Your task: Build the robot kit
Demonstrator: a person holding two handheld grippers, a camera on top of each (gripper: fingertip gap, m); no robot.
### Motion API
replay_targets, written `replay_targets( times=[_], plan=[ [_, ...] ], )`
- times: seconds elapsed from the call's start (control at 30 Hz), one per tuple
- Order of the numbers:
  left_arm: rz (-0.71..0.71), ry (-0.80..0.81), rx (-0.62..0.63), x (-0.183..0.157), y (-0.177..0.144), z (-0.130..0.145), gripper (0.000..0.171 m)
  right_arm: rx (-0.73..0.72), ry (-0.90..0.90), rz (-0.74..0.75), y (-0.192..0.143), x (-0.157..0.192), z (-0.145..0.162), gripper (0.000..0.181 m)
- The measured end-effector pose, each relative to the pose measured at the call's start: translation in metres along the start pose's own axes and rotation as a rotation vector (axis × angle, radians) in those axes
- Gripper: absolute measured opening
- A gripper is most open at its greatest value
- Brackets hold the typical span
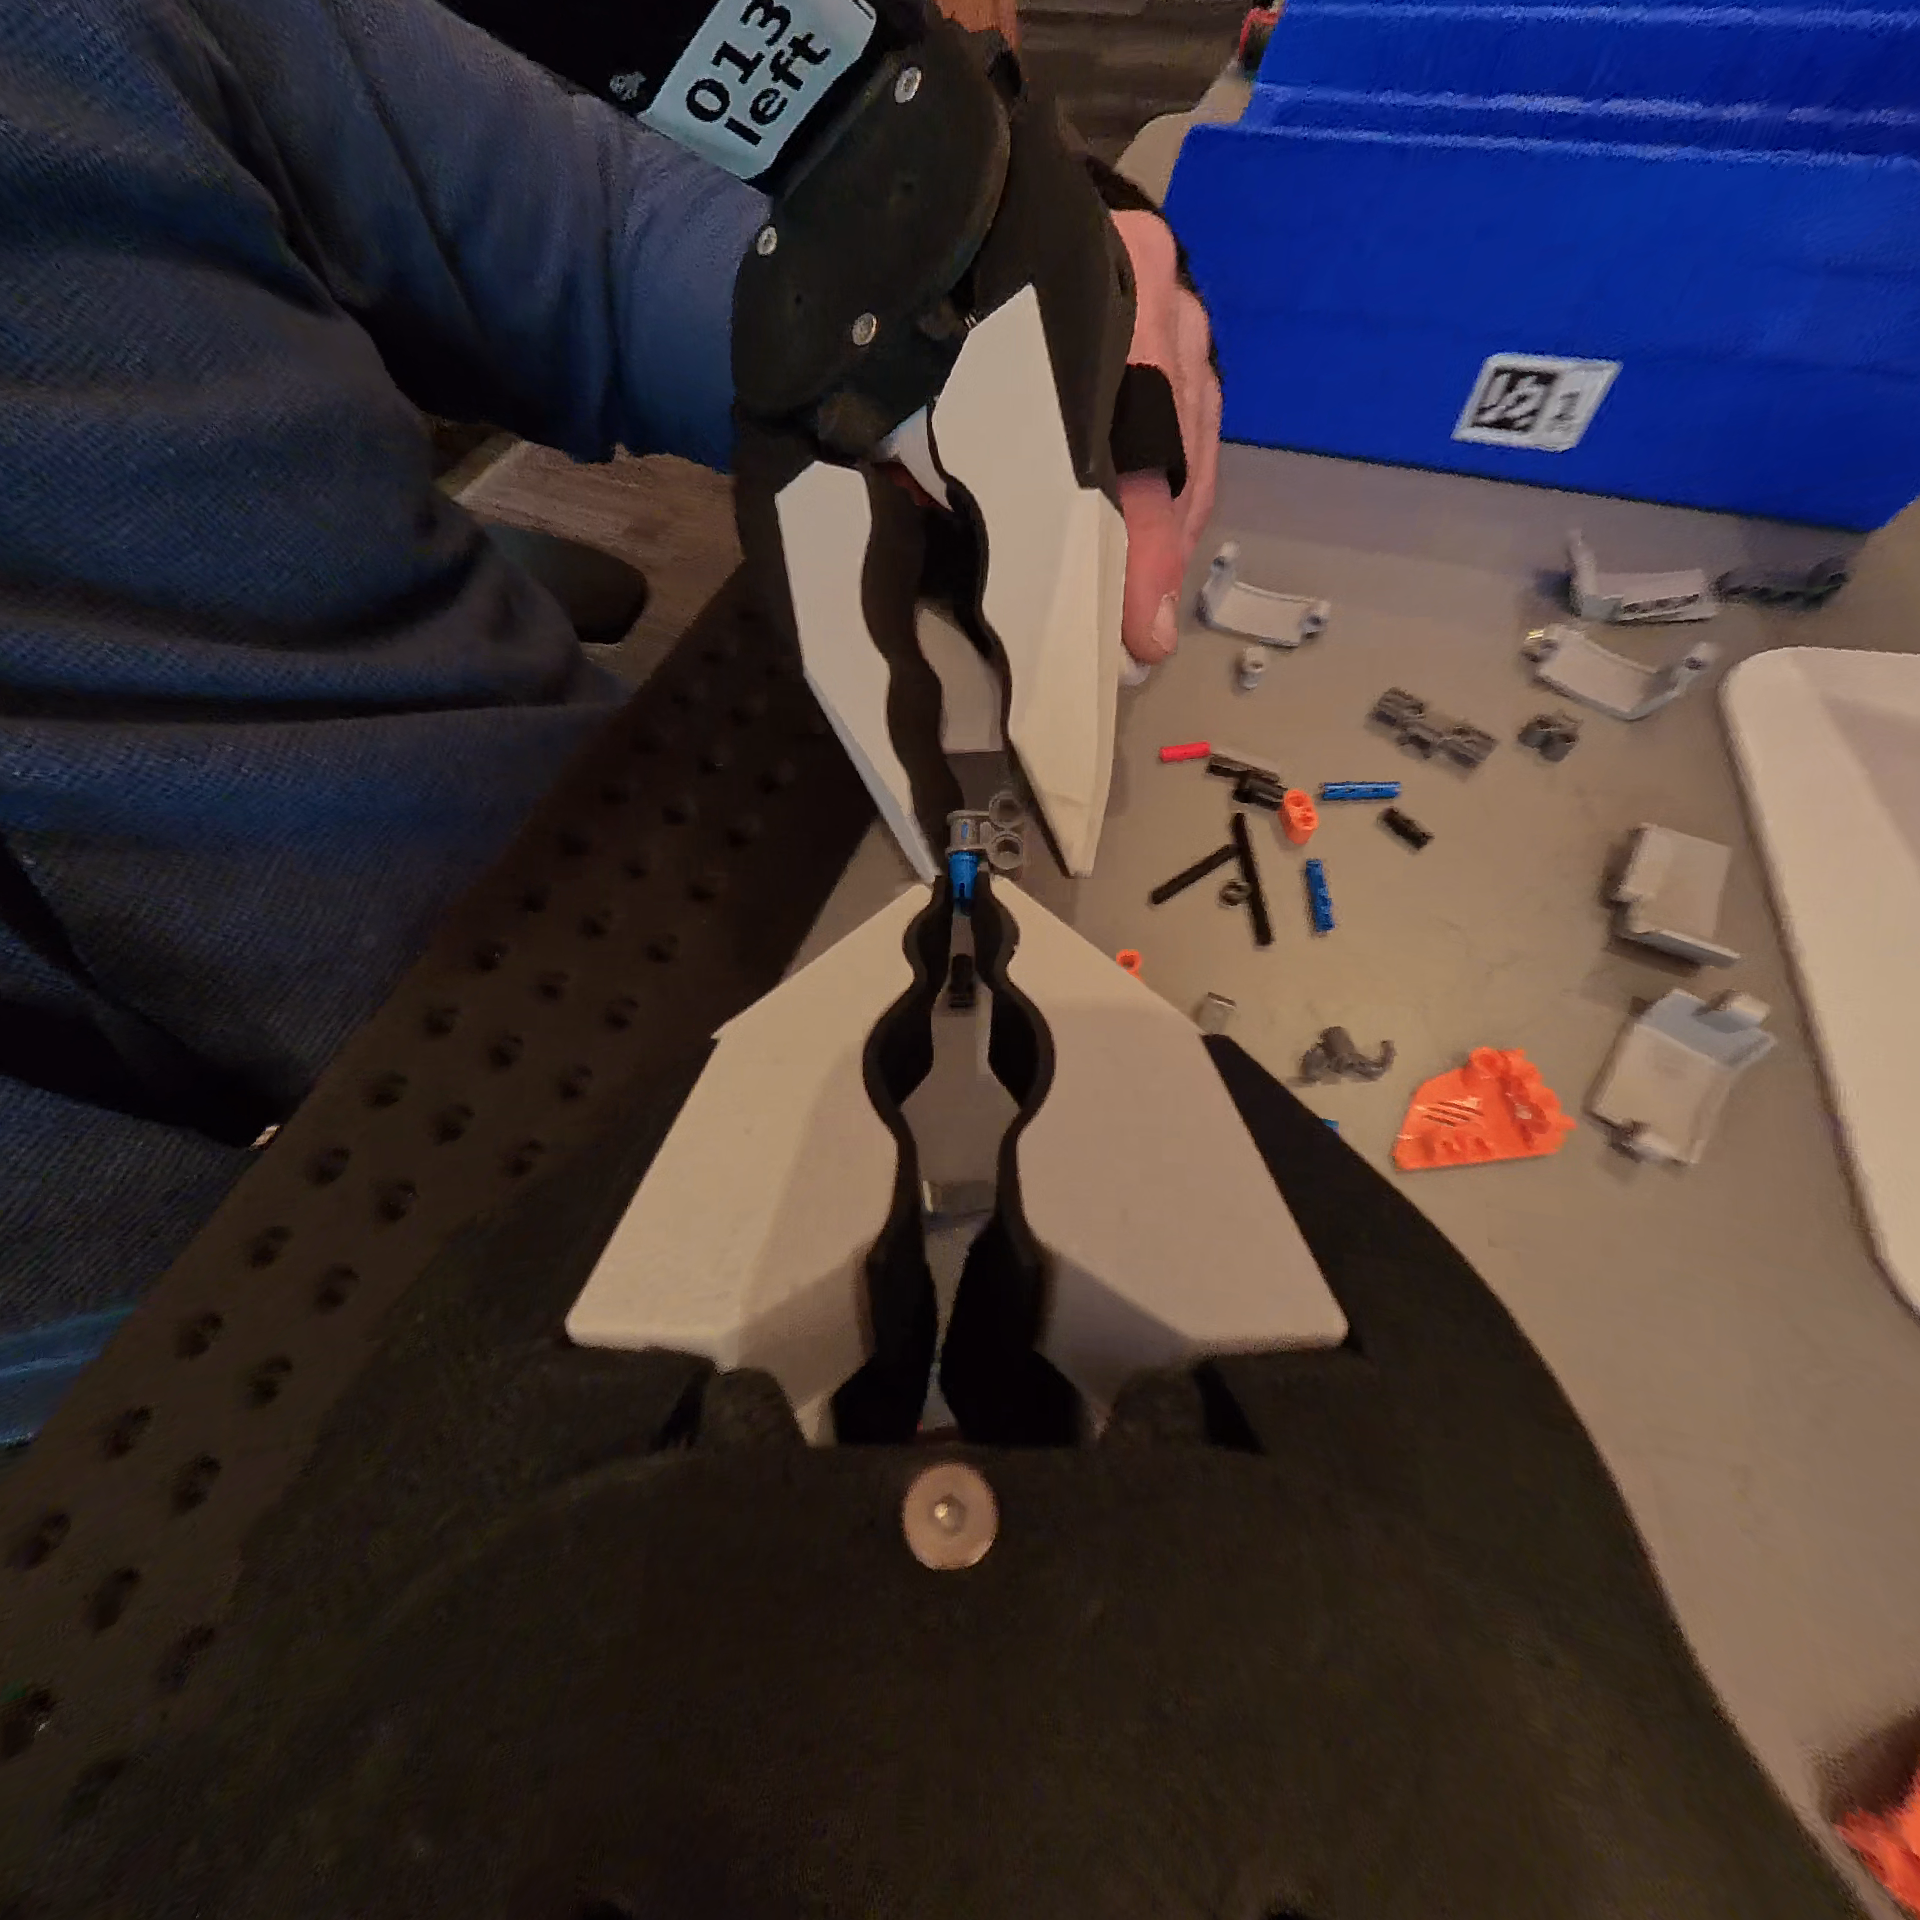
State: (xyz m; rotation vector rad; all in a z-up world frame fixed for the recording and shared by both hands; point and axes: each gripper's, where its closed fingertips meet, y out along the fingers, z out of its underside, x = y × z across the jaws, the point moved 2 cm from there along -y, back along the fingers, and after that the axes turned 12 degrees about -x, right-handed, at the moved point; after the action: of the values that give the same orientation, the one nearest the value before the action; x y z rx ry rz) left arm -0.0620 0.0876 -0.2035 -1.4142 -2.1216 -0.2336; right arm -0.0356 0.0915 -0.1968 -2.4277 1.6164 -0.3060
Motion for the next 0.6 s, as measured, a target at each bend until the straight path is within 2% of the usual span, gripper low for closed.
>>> replay_targets(
  times=[0.17,0.33,0.5,0.6],
  plan=[
    [-0.036,-0.13,-0.056,0.012,-0.003,-0.006,0.027,-0.012,-0.157,0.151,-0.009,-0.005,-0.012,0.001],
    [-0.032,-0.209,-0.152,0.016,-0.002,-0.022,0.014,0.009,-0.274,0.238,-0.011,-0.001,-0.015,0.001],
    [-0.033,-0.209,-0.173,0.018,0.0,-0.028,0.014,0.014,-0.356,0.322,-0.015,0.001,-0.017,0.001],
    [-0.043,-0.272,-0.192,0.023,0.002,-0.031,0.013,0.048,-0.465,0.409,-0.017,-0.002,-0.02,0.002]
  ],
)
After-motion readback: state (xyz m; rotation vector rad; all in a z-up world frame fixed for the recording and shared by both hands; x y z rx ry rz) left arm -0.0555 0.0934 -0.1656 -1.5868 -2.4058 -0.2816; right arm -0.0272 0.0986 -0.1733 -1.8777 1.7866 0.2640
